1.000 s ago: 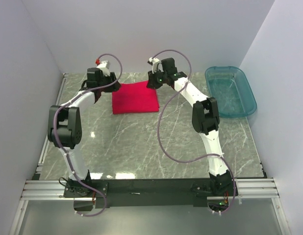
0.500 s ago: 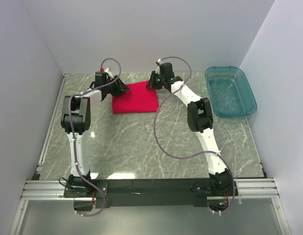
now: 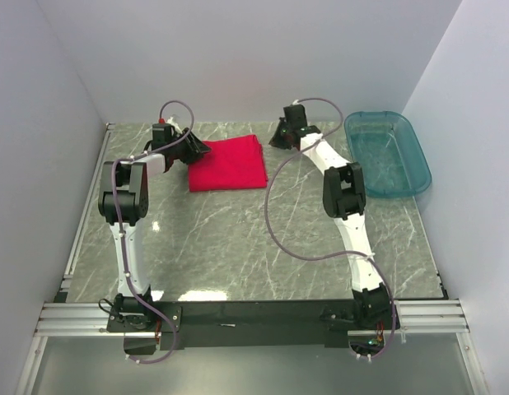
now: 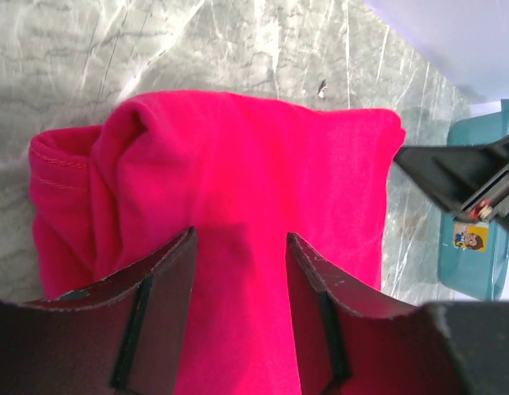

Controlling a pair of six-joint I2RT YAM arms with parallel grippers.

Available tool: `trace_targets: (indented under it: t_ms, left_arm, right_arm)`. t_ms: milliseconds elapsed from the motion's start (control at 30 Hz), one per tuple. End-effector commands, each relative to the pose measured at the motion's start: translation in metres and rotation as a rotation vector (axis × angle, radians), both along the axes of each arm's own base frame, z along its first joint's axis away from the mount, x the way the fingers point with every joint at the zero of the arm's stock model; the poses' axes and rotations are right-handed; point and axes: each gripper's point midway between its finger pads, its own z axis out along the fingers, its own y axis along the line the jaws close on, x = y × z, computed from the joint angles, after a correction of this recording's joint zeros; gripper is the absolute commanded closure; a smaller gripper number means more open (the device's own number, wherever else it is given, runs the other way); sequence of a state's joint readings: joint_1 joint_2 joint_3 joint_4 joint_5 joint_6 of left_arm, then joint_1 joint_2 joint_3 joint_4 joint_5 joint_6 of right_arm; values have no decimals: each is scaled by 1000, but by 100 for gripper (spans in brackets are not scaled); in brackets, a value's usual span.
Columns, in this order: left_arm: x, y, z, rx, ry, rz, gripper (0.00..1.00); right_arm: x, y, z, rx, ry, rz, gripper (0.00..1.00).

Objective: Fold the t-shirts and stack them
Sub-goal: Fold the tshirt

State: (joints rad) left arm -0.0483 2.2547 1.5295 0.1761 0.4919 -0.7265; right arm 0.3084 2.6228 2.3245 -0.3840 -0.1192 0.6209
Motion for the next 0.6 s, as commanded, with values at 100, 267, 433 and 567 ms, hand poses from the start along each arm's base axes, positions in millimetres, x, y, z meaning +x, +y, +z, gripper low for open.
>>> trace_targets:
  t_ms: [100, 267, 433, 567]
  left_arm:
    - [3, -6, 51, -3, -110, -28, 47]
    - [7, -15, 72, 75, -168, -31, 46]
    - [10, 12, 81, 102, -167, 126, 47]
    - [-20, 37, 82, 193, -140, 234, 45]
  right_arm:
    - [19, -36, 39, 7, -93, 24, 79]
    - [-29, 15, 86, 208, -257, 569, 55]
    - [-86, 38, 70, 266, -133, 685, 45]
    - [-108, 22, 42, 31, -2, 516, 28]
